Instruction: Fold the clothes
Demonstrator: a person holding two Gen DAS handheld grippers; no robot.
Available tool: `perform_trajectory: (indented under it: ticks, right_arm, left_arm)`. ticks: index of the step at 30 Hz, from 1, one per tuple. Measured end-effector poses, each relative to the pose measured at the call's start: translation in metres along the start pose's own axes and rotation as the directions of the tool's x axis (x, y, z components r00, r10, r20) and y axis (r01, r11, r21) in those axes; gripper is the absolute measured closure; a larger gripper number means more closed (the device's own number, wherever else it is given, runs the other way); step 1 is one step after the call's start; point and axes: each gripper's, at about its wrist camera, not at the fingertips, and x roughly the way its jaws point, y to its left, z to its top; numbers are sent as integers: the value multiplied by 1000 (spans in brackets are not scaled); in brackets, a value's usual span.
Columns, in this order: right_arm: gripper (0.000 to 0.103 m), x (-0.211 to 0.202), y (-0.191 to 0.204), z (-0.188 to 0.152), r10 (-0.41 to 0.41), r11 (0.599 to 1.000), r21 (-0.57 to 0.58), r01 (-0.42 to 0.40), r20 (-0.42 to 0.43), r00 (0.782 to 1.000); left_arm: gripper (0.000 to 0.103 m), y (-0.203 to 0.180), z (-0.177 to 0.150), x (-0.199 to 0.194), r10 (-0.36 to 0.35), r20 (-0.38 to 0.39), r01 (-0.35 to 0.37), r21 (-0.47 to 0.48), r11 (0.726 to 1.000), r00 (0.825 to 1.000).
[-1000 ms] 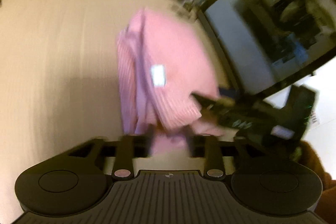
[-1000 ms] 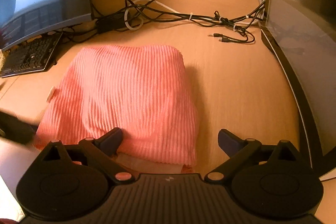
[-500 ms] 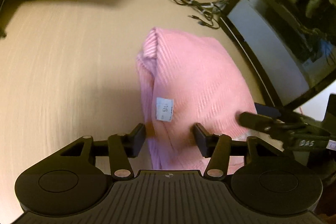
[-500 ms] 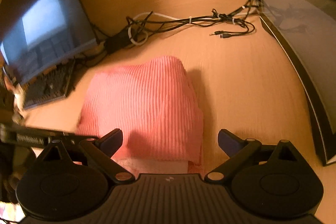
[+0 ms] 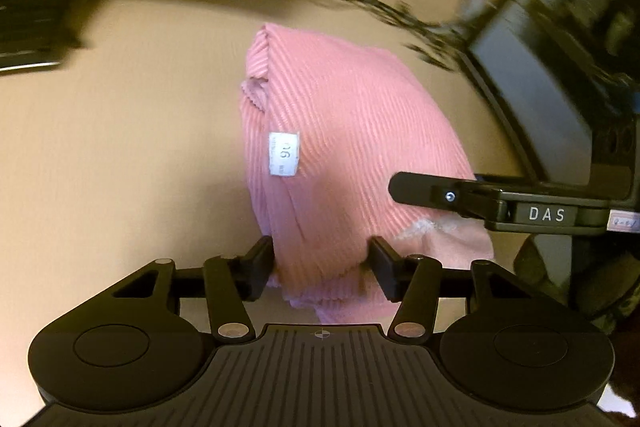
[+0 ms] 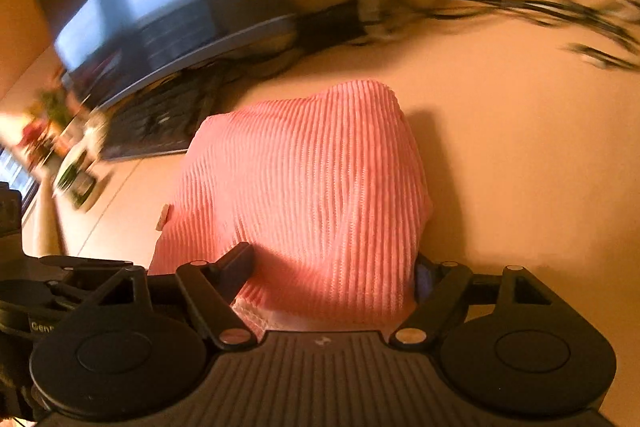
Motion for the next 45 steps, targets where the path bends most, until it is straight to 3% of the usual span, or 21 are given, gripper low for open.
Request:
perform_trajectory:
  ticks: [7,14,21,25,28,30,34,39,41,42,45]
  right_arm:
    - [24,73,66,35,83,991,-98,-88,-53,995]
    - [23,97,69,56,86,989,-112,-92,-61,994]
    - [9,53,71,40,37,962,-273,-33,11,999]
    - [6,39,73,23,33,966,-257,-28,14,999]
    - [6,34,81,15,-6,964,-264,22,62,998]
    - [3,34,84,13,-33,959,-278,57,92,995]
    - [0,41,93,16,-110,931,-334,144,121,987]
    - [0,34,86,22,-135,951,-258,170,150,979]
    - [0,20,82,13,-104,953,-258,158,211,972]
    - [0,11,76,7,-85,955,-258,149,246,966]
    - [0,-6,56,-9,-71,964,-228,135,270,960]
  left_arm:
    - [45,77,2,-41,160,81,-148,-143,979,984]
    - [45,108,20,-43,144,104,-124,-179,976,984]
    - [45,108,27,-62,103,137,-83,-145,986,985]
    - [40,104,40,-109,66,293,-40,-94,995,954]
    - [32,106,62,-107,-12,356,36,-59,998,934]
    - [31,111,77,-86,-24,345,44,-50,998,938]
    - [34,133,91,-28,-10,223,25,-63,998,975]
    - [29,141,92,-22,-62,217,78,-67,995,974]
    - [27,136,87,-32,-44,242,66,-86,994,969]
    - [21,130,78,-39,-12,270,38,-90,995,963]
    - [5,100,39,-67,99,365,-66,-103,993,926]
